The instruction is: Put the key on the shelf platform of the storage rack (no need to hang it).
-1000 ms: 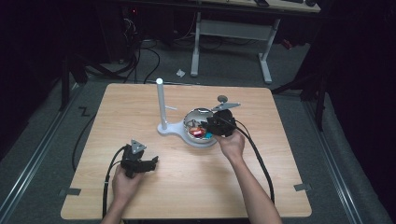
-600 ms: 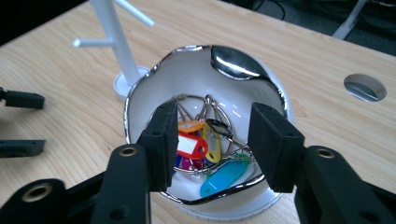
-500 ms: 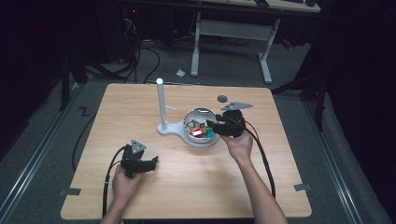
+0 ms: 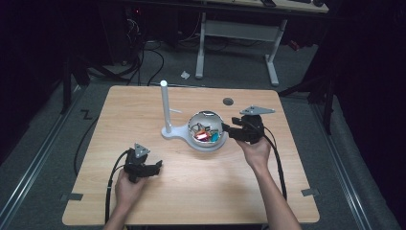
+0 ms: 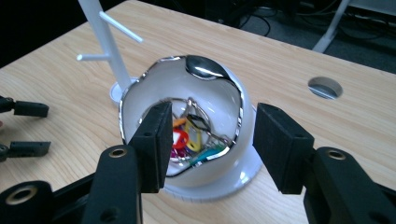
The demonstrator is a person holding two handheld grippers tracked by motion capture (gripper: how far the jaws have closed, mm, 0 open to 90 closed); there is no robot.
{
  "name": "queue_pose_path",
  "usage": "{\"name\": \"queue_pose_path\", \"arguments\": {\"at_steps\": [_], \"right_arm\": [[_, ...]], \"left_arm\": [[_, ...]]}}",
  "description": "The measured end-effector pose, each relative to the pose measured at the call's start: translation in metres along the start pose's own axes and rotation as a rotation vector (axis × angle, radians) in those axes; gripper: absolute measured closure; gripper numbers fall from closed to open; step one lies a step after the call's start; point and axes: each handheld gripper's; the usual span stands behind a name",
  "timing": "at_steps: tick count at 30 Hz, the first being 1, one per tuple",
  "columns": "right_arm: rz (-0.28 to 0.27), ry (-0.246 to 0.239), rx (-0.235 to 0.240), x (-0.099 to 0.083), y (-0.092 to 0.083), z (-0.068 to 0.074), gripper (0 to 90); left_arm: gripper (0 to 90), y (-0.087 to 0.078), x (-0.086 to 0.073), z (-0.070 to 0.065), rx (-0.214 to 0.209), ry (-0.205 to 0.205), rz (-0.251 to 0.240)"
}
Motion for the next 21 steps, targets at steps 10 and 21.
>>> {"name": "queue_pose_path", "arguments": {"at_steps": [10,21], "right_arm": [[-0.046,0.011,-0.012,0.0,-0.03,-0.007,47.5],[-0.073,0.041,-0.028,-0.014,-0.056,-0.015,47.9]], "left_arm": [[21.0,0.0,0.0,0.0,0.001,-0.001,-0.001],[21.1,0.0,0.0,0.0,0.001,-0.003,0.0]]}}
Point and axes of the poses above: each handheld gripper's, and its own axes: y roughly forward along the jaws, x roughly out of its top, z roughly to its left, and after that the axes turned 2 degrees about y, right-handed
